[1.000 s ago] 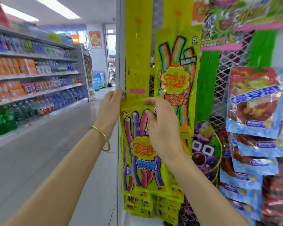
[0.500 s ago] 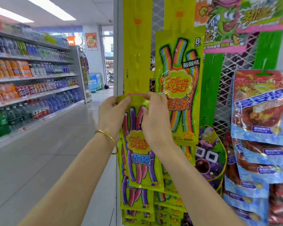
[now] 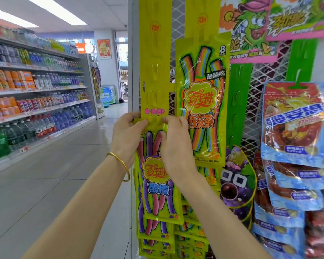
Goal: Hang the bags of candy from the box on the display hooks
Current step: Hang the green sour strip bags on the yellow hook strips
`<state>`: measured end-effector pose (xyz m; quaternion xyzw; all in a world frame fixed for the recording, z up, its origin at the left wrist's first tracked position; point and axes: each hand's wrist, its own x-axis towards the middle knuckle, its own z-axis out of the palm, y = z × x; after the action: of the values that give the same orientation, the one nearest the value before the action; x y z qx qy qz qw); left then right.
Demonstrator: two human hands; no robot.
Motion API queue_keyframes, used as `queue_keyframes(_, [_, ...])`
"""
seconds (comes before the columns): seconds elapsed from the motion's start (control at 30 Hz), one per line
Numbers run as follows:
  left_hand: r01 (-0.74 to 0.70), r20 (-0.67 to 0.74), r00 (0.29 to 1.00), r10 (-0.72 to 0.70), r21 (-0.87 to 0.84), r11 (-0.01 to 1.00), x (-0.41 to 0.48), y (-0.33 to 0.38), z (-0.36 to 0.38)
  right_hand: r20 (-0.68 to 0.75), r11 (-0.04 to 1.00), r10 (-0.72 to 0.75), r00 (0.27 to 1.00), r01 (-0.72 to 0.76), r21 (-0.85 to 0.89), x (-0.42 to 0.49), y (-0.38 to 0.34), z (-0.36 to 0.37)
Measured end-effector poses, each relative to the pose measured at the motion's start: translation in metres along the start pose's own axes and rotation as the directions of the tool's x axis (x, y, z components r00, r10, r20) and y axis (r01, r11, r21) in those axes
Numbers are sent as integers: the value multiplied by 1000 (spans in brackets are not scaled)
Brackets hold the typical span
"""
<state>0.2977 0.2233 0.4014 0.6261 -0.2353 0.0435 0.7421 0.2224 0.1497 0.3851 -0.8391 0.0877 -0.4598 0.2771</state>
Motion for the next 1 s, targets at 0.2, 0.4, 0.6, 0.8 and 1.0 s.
queue_keyframes(0.2, [-149,-70,983,171,253,956,-6,-11,-2,54,989,-36,998,43,-141,-16,7,0])
queue_keyframes(0.4, [-152,-99,978,185,278,948,-10,-11,-3,132,990,-90,987,103,-100,-36,6,-15])
queue_keyframes(0.6, [-224,-181,934,309,379,898,-47,-26,-13,-6,964,-208,978,204,-168,-87,28,-20])
queue_keyframes(0.8, [-174,-91,970,227,392,903,-164,-112,-11,128,988,-151,980,147,42,-168,86,-17])
queue_keyframes(1.0, [130,205,933,-295,572,810,-254,-225,-9,682,852,432,590,-515,-94,-317,220,13])
